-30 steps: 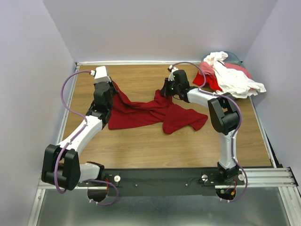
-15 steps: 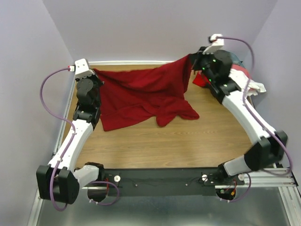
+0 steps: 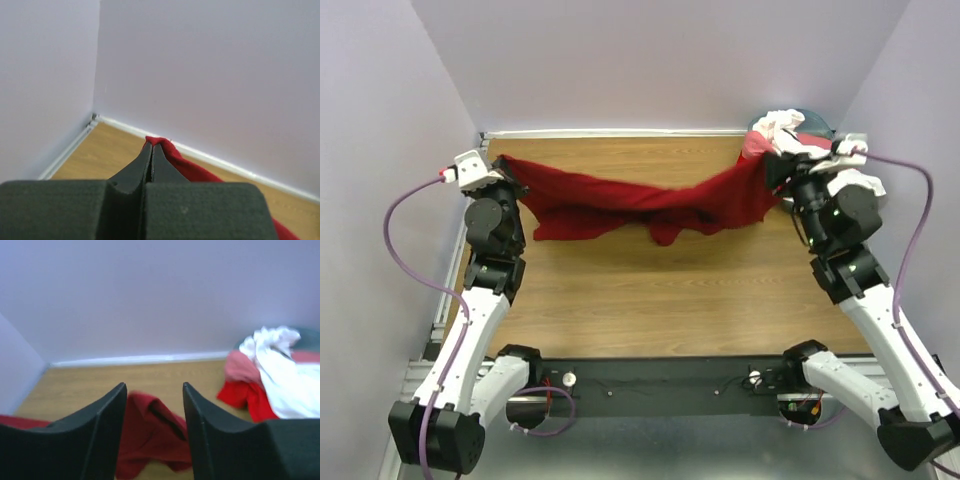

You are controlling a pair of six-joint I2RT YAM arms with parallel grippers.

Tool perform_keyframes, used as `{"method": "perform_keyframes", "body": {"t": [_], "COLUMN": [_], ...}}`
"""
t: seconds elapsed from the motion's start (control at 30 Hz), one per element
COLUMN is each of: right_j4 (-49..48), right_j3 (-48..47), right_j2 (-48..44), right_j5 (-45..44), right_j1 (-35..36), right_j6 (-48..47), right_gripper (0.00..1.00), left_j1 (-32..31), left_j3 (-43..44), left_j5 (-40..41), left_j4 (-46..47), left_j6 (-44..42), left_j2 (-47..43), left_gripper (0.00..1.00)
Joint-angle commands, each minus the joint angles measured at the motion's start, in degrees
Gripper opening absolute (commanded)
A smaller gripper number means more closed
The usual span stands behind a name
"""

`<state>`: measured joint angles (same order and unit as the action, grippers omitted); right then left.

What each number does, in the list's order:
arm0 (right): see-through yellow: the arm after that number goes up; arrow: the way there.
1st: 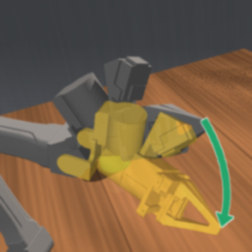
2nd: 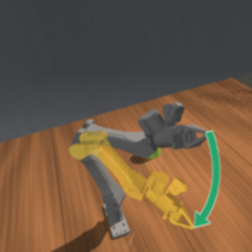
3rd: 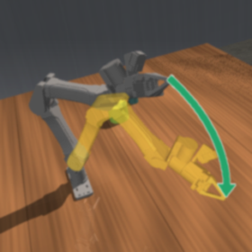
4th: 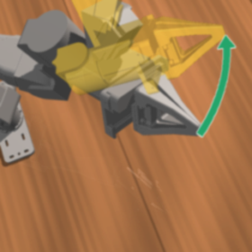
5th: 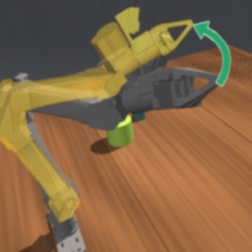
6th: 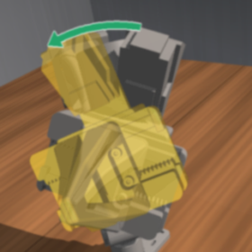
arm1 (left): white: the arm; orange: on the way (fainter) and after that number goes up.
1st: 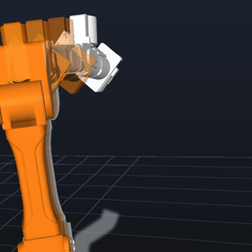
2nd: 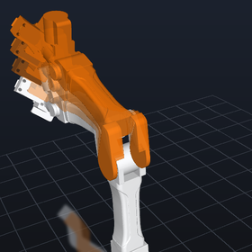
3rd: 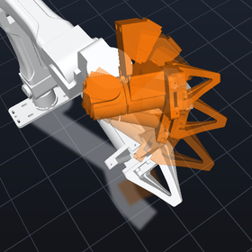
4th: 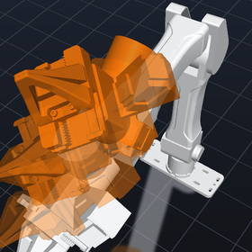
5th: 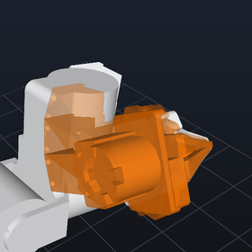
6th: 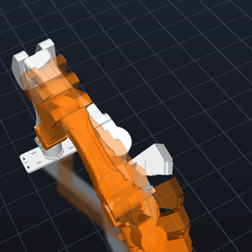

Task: Fold and stack the t-shirts
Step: Flatten the tshirt out

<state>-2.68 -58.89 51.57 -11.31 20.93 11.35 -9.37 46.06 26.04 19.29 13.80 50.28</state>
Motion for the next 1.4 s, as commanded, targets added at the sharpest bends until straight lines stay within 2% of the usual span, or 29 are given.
{"method": "perform_keyframes", "body": {"t": [0.0,0.1,0.17,0.47,0.57,0.87,1.2,1.27,1.37], "right_j4": [2.41,1.80,1.89,-4.18,-4.79,-5.50,-4.88,-4.62,-4.01], "right_j3": [10.08,12.31,11.61,9.15,9.67,15.11,23.03,24.35,25.75], "right_j2": [-3.31,-1.84,1.41,26.00,30.94,33.24,32.10,31.23,30.26], "right_j5": [-4.15,-5.39,-5.04,3.04,5.33,9.28,8.93,10.25,10.96], "right_j1": [-0.01,0.08,0.08,-0.01,0.08,0.43,1.92,2.36,3.07], "right_j6": [7.08,8.24,8.42,10.44,11.58,15.35,18.09,18.61,18.97], "right_gripper": [0.78,0.86,0.86,0.83,0.81,0.79,0.77,0.73,0.54], "left_j1": [0.31,0.31,0.31,0.23,0.14,0.05,-0.04,-0.04,-0.04], "left_j3": [-4.83,-6.25,-7.47,-10.55,-10.56,-10.64,-10.73,-10.82,-10.91], "left_j5": [-1.70,-5.10,-8.89,-13.56,-14.70,-18.13,-20.16,-19.63,-19.28], "left_j4": [-1.18,-0.57,0.48,3.47,4.18,6.64,8.75,8.66,8.75], "left_j6": [3.06,4.74,5.97,7.38,7.55,8.43,8.79,8.70,8.52], "left_j2": [2.97,4.38,4.74,5.88,6.14,9.13,11.15,10.89,10.45], "left_gripper": [0.00,0.00,0.00,0.00,0.00,0.00,0.00,0.00,0.00]}}
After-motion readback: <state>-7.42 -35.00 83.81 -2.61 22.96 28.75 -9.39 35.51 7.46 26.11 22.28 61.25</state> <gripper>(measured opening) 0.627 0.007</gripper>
